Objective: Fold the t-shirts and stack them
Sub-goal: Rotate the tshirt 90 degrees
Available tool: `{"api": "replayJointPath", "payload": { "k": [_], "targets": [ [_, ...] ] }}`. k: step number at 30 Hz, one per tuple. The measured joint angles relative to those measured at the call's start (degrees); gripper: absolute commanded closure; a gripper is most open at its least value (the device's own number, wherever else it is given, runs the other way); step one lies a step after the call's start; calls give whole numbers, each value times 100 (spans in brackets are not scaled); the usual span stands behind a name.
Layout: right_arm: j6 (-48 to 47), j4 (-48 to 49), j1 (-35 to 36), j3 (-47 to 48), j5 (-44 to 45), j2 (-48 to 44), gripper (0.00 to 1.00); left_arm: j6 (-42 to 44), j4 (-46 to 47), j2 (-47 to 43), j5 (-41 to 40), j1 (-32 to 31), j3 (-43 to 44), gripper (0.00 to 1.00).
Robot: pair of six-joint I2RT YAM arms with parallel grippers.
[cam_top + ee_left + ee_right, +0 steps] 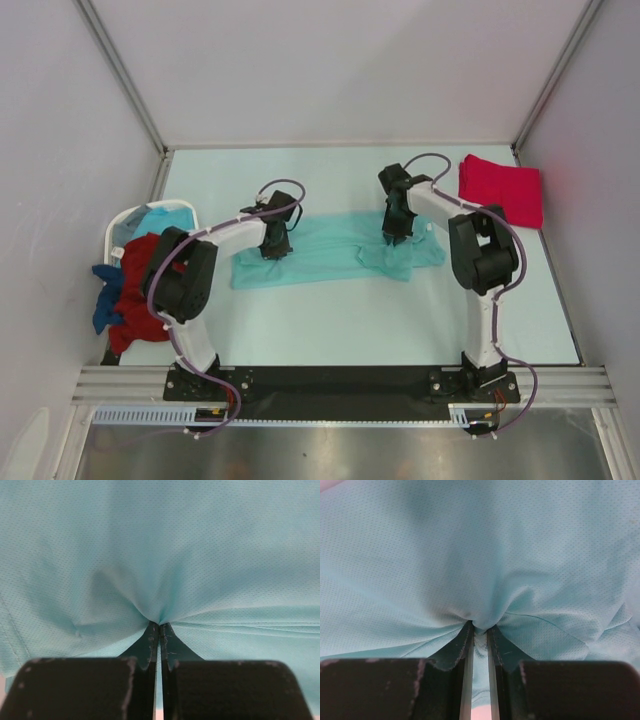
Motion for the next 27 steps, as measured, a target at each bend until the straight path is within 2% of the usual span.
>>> {"api": "replayJointPath", "payload": {
  "k": [12,22,27],
  "targets": [
    [-138,-1552,4,1773,-20,1056,100,-90,-111,-107,-136,-817,-120,100],
    [-179,-1729,35,2166,9,1270,100,-262,-256,-229,50,-1174,-225,100],
    [-212,-1812,35,2931,48,1685,100,-354,-339,-308,153,-1443,-295,100]
  ]
}}
